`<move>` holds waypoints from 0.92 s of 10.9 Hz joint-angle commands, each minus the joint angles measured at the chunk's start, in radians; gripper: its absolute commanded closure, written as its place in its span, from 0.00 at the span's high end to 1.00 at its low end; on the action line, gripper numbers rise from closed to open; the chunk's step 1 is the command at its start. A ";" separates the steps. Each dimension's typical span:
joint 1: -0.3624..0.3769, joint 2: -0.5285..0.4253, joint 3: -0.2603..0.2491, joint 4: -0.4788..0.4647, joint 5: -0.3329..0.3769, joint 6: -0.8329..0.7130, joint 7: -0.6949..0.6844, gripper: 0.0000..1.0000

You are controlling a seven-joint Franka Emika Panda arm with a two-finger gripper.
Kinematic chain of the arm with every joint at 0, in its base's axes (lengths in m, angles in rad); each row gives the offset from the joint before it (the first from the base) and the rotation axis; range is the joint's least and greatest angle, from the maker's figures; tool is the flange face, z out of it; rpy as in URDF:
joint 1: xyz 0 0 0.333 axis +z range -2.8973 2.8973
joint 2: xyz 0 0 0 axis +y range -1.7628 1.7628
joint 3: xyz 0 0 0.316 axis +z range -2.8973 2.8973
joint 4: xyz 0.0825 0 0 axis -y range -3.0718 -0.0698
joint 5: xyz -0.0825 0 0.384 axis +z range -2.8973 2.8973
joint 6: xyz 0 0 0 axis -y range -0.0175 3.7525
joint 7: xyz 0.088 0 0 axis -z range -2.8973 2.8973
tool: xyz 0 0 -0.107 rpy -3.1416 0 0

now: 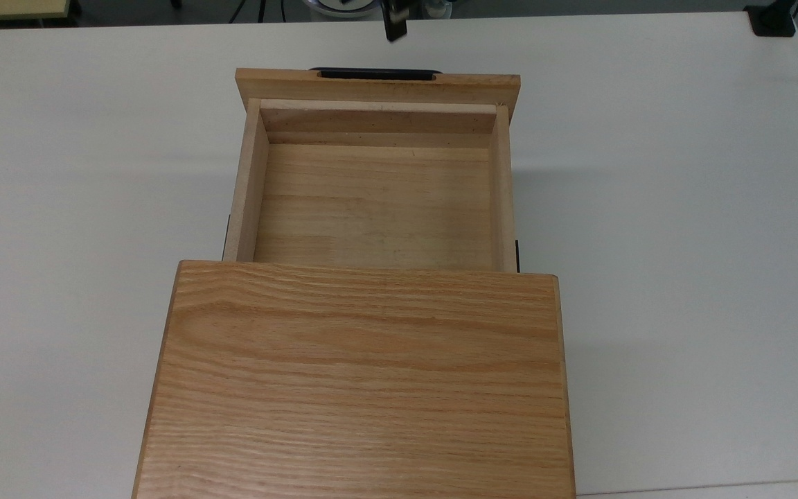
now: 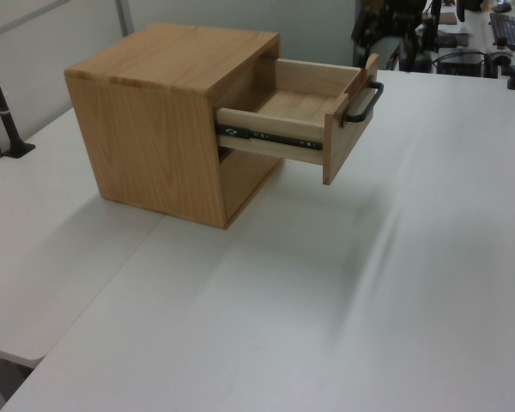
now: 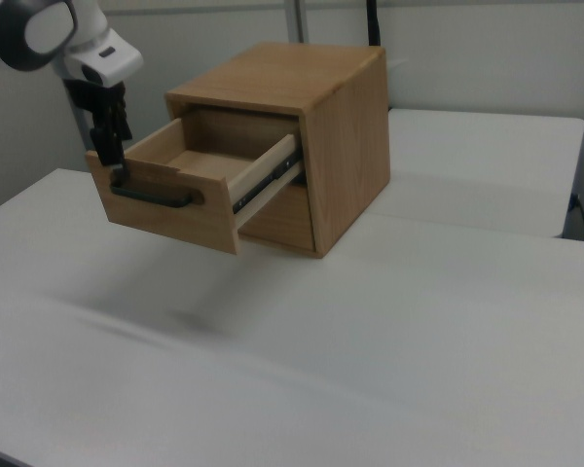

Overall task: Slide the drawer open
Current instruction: 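Open the gripper, release the handle and lift the gripper away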

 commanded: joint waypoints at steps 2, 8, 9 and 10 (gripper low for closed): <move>-0.016 -0.060 -0.020 0.043 -0.009 -0.221 -0.340 1.00; -0.054 0.004 -0.018 0.067 -0.192 -0.211 -0.923 1.00; -0.056 0.054 -0.020 0.108 -0.190 -0.211 -0.922 1.00; -0.053 0.105 -0.018 0.162 -0.190 -0.216 -0.922 1.00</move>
